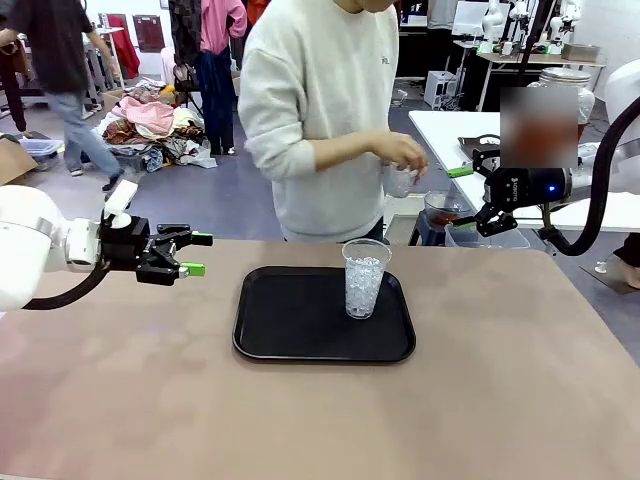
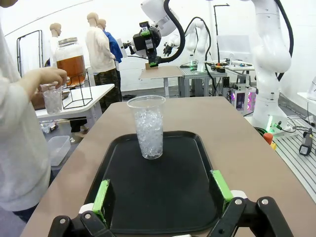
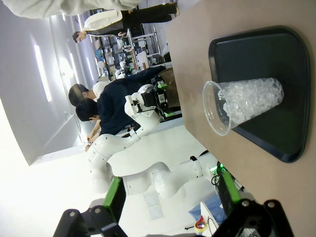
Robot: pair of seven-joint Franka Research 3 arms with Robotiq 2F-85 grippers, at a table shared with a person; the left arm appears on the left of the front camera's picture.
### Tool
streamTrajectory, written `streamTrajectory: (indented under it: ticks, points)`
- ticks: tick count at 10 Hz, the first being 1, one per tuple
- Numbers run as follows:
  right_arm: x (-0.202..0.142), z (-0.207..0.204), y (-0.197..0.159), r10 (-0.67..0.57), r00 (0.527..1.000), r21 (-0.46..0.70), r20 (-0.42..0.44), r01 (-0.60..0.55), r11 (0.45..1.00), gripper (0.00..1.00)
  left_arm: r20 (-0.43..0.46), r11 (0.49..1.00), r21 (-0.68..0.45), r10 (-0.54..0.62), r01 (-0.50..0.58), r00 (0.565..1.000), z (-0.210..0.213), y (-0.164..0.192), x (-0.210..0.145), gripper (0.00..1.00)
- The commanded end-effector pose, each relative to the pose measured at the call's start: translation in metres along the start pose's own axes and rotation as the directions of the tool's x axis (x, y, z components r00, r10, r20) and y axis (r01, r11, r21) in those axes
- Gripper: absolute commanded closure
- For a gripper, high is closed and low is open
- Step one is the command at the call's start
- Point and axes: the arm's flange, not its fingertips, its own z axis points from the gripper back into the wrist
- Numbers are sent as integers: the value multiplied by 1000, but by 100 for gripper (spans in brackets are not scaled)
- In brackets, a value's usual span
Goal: Pour the drink into the iced cup.
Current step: Pick up the iced cup indicated by the human and present it to them.
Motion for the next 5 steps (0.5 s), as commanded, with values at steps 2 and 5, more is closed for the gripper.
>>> streamTrajectory:
  ticks: [2, 5]
  points:
    - [-1, 0, 1, 1, 1000, 1, 0, -1, 1000, 0, -3, 1000, 10, 7, -6, 1000, -2, 1, 2, 0]
    - [-1, 0, 1, 1, 1000, 1, 0, -1, 1000, 0, -3, 1000, 10, 7, -6, 1000, -2, 1, 2, 0]
